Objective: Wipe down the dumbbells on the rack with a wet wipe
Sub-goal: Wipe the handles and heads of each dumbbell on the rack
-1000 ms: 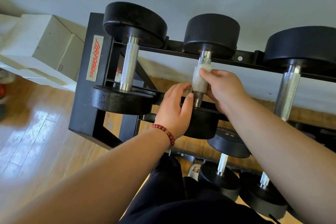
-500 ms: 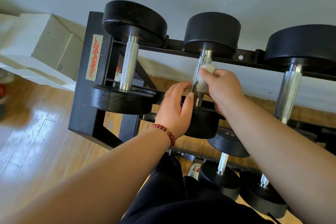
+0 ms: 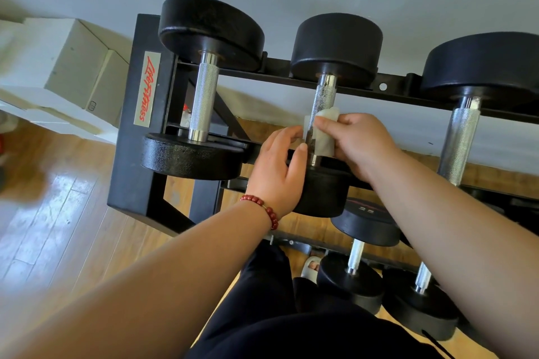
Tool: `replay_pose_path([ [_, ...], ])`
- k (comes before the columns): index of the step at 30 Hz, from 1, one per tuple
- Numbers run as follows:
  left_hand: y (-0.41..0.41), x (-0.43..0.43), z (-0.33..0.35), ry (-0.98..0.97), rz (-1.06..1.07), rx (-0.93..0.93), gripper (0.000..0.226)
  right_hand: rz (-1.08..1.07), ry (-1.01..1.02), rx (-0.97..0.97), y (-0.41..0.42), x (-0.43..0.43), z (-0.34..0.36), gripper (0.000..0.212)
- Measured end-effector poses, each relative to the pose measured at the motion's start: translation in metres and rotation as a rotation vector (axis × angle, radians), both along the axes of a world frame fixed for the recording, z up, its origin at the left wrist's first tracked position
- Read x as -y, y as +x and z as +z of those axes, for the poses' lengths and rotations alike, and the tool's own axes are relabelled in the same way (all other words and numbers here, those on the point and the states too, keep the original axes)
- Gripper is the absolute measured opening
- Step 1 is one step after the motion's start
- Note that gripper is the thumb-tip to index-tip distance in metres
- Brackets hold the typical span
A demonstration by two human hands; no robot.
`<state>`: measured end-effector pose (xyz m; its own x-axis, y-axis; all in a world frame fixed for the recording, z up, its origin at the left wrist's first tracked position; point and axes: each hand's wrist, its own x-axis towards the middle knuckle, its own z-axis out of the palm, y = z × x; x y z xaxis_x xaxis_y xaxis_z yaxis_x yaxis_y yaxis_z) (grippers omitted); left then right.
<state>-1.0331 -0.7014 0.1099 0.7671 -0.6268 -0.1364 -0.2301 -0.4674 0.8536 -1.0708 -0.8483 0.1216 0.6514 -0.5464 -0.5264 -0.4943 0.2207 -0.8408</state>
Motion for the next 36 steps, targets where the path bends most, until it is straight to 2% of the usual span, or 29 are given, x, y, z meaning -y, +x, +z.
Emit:
replay_pose_path([
  [5,0.0,0.0,0.001,0.006,0.009,-0.006,0.037,0.005,0.021,0.026,-0.001,0.0,0.0,0.006],
  [8,0.001,0.0,0.001,0.005,0.008,-0.004,0.036,0.037,0.101,-0.021,-0.007,0.001,-0.003,0.011],
  [12,0.001,0.0,0.001,0.005,0.008,0.001,0.036,0.02,0.203,0.033,0.0,0.009,0.003,0.013],
  [15,0.0,0.0,0.001,-0.001,0.015,-0.001,0.035,0.057,0.198,-0.009,-0.007,0.005,0.0,0.01],
  [18,0.0,0.0,0.002,-0.013,0.014,-0.005,0.041,0.097,0.159,-0.072,-0.014,0.004,-0.003,0.019],
  [23,-0.001,0.001,0.002,-0.012,0.02,-0.008,0.034,0.056,0.246,0.026,-0.003,0.01,0.004,0.016],
  [28,-0.001,0.0,0.001,-0.014,0.024,-0.006,0.041,0.116,0.142,-0.072,-0.016,0.001,0.003,0.011],
  [31,-0.001,0.001,0.0,-0.012,0.026,0.0,0.046,0.026,0.158,-0.002,-0.011,-0.001,0.0,0.01],
  [36,0.0,0.0,-0.002,-0.006,0.02,0.005,0.046,-0.144,-0.014,0.047,-0.004,-0.003,-0.004,0.021],
])
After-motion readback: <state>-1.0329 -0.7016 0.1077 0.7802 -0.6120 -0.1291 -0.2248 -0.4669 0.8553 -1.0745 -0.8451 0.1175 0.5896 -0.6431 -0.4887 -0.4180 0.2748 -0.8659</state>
